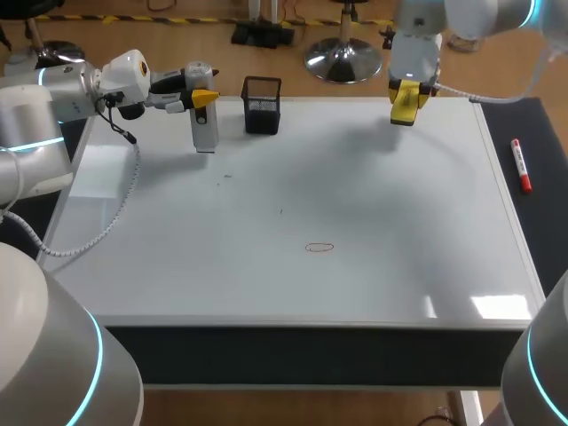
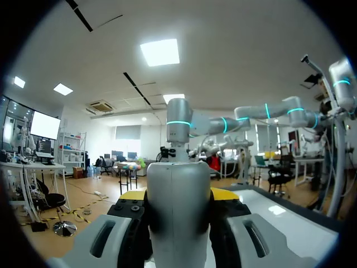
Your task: Pick up the inspection probe, press it on each red-marked spot on the whiteboard one by one, put down the probe, pick up the eraser, and wipe off all the red marks.
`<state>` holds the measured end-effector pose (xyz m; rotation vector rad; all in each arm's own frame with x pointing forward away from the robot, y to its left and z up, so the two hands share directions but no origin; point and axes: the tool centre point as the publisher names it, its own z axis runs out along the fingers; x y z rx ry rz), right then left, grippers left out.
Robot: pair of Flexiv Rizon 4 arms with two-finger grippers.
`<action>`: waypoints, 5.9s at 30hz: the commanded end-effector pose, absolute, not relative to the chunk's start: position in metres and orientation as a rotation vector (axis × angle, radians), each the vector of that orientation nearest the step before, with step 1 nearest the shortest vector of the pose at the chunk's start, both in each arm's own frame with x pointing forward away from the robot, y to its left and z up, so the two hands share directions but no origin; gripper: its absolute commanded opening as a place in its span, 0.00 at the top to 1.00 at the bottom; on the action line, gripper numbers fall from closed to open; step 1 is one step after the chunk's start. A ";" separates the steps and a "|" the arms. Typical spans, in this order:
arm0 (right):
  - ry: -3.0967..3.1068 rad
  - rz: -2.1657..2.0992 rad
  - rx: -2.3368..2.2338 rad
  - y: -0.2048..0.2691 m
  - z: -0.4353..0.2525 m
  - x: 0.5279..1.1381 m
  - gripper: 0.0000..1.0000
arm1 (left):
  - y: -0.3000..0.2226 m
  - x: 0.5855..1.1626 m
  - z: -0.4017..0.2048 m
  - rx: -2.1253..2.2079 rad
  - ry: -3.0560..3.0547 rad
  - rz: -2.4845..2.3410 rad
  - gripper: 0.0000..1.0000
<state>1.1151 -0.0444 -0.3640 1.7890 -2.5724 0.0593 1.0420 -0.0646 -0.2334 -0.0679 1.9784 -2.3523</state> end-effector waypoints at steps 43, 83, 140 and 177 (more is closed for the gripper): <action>-2.568 0.065 1.789 -0.045 -0.362 1.115 1.00 | -0.274 0.806 -0.232 0.491 2.045 -2.778 1.00; -2.568 0.065 1.789 -0.045 -0.362 1.115 1.00 | -0.282 0.804 -0.273 0.322 2.147 -2.764 1.00; -2.568 0.065 1.789 -0.045 -0.362 1.115 1.00 | -0.127 0.956 -0.226 -0.034 1.848 -2.486 1.00; -2.568 0.065 1.789 -0.045 -0.362 1.115 1.00 | -0.102 0.996 -0.234 -0.123 1.863 -2.448 1.00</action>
